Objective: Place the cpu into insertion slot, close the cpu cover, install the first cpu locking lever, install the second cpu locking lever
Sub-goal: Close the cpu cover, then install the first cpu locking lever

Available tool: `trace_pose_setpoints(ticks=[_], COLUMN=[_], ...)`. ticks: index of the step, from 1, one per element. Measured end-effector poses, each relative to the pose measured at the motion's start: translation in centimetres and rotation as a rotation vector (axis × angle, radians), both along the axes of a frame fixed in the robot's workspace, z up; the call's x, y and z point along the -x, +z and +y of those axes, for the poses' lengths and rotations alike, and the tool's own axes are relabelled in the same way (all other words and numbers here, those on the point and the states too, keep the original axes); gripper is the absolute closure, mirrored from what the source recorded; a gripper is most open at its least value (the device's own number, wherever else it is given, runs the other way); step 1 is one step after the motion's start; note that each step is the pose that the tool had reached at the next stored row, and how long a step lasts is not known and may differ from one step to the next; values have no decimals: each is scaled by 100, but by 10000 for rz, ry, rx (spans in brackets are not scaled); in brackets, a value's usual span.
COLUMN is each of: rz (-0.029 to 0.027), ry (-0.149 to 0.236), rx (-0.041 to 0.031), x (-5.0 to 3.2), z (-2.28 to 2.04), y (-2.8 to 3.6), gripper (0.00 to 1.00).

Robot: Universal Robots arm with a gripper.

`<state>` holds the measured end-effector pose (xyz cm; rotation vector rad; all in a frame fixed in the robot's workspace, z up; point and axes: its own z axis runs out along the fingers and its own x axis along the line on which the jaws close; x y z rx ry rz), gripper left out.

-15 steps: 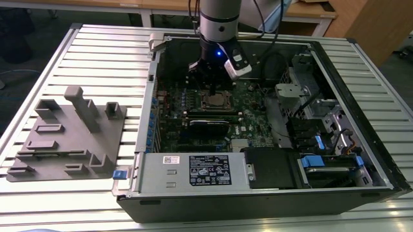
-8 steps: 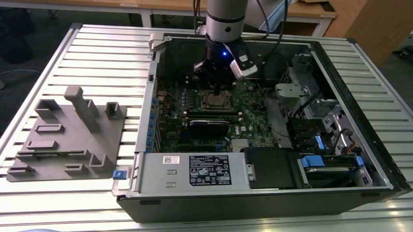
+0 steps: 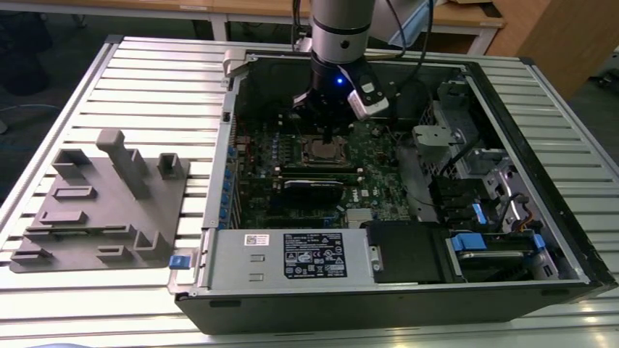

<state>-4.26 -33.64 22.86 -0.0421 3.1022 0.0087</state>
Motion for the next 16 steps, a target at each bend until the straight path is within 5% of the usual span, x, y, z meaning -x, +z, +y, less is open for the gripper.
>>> trace_pose_setpoints(ticks=[16], rz=[5], ry=[-1], rx=[0], x=[0], z=[-19], y=[9], gripper=[89])
